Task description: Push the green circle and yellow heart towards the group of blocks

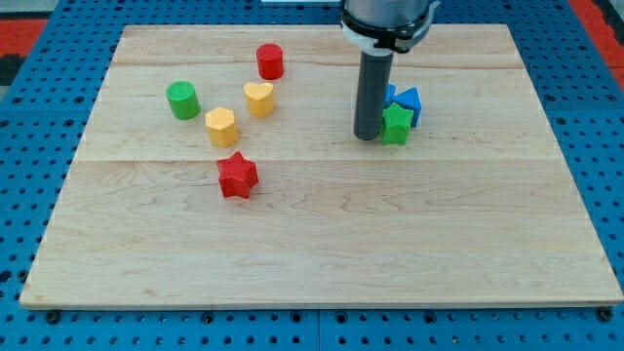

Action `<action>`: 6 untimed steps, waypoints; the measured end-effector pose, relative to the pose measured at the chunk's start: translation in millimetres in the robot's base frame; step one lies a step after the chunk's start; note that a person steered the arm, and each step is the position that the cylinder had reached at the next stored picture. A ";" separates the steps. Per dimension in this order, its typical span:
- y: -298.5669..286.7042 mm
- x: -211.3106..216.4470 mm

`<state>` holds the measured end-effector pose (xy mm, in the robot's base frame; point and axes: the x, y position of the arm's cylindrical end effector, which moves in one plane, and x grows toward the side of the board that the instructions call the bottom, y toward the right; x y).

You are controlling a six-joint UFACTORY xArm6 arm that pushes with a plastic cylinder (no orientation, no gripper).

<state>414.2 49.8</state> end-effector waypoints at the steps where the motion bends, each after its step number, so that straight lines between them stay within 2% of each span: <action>1: -73.9 18.7; 2: -150.7 7.2; 3: -216.2 26.8; 4: -258.6 -29.4; 5: -233.1 -74.4; 6: -122.4 -104.9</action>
